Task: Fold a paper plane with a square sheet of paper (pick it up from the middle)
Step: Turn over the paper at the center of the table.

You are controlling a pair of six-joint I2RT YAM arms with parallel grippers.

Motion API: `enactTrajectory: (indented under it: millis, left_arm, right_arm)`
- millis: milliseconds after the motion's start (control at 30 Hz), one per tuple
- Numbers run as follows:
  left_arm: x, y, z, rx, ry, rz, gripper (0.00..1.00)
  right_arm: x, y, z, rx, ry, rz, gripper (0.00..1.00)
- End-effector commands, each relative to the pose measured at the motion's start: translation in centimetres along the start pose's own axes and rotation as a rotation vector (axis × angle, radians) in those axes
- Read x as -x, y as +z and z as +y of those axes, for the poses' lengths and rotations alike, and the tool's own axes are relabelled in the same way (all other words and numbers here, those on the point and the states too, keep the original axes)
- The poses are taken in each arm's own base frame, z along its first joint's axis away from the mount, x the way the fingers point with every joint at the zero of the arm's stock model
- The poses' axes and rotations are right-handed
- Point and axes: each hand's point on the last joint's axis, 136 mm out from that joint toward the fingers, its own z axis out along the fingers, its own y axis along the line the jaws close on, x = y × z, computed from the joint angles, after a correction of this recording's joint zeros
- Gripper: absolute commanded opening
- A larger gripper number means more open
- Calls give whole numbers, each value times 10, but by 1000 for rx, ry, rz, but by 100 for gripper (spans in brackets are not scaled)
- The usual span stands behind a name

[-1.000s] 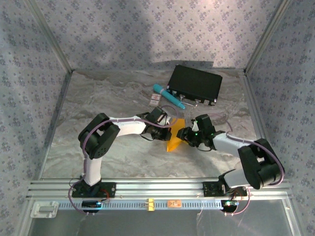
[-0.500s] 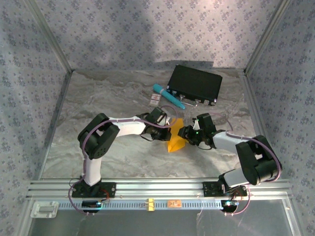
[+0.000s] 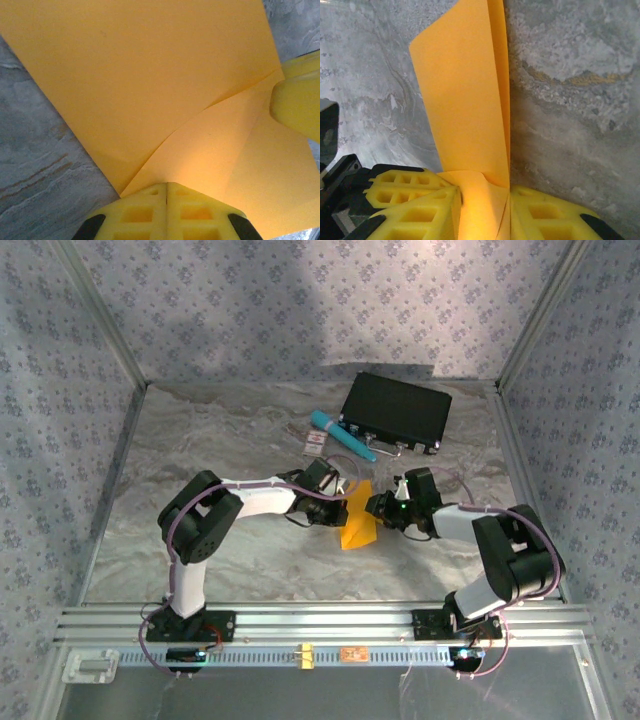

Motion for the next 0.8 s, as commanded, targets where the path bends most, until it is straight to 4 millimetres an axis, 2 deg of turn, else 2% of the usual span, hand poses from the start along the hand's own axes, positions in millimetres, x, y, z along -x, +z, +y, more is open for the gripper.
enactTrajectory:
  millis: [0,133,400,500,667,767]
  left_arm:
    - [-15,-1,9,35,-26,38,1]
    - [-12,-2,-1,-14,-33,24,3]
    - [-9,-6,-4,-18,-39,9,4]
    - [-6,-12,-11,-40,-42,-3,11]
    - [7,-36,-29,-61,-22,-84,22]
    - [12,-52,-31,-48,-11,-139,24]
  right_arm:
    - [-3,0,-5,16,-23,16,26]
    - [-3,0,-7,35,-29,22,20]
    - [-2,-1,-8,48,-34,15,13]
    - [-1,-3,-5,63,-48,9,10]
    - [-1,-8,-1,66,-77,-4,9]
    - [-2,-12,-1,52,-96,-16,8]
